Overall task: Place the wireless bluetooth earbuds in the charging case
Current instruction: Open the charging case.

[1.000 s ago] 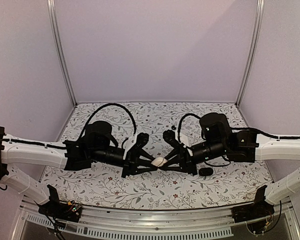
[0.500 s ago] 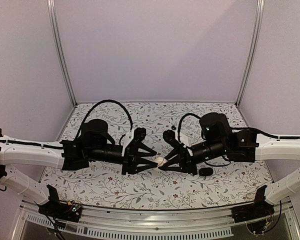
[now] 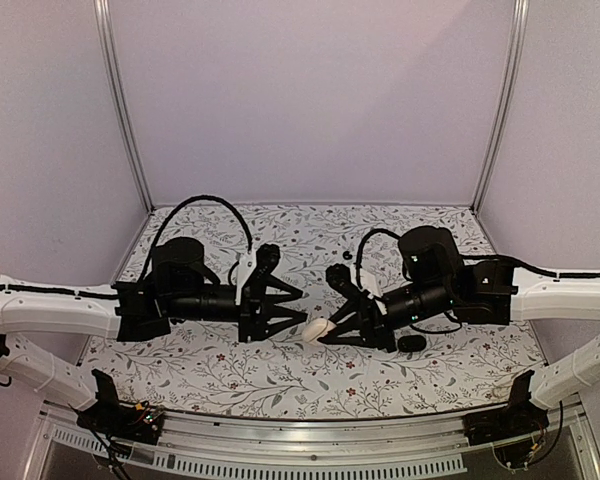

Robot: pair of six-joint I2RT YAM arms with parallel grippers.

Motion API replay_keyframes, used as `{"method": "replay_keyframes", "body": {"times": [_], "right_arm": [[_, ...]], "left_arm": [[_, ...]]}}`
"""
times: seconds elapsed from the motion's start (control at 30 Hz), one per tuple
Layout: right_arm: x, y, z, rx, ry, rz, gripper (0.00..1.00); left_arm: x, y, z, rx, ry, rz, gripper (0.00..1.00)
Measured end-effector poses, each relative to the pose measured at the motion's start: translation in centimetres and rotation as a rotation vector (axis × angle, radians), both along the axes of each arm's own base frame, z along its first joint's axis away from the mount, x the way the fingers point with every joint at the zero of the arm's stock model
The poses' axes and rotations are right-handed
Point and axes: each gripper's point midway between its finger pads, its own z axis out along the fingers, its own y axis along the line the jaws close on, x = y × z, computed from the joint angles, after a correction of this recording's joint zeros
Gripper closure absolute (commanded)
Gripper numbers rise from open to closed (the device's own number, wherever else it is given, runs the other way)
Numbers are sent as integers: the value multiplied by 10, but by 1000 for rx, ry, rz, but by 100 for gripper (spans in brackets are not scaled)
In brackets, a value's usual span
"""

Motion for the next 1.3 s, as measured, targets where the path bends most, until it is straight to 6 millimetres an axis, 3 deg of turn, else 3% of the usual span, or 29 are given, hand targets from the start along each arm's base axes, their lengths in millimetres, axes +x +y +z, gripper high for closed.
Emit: {"method": "replay_keyframes", "body": {"times": [0.3,0.63,1.0,1.3], "right_arm": [[5,0,-1,-7,-1,-30,100],[9,-1,-2,-13,-4,-59,100],[16,-2,-3,-18,-9,-89,100],[10,-2,-3,-14,-5,-59,100]], "left_arm": [[-20,-3,-3,0,-1,-94,48],[-17,-14,-18,48,21,-106,47],[-3,-14,-20,78,20,-23,51],[19,0,-2,40,0,91,51]]}}
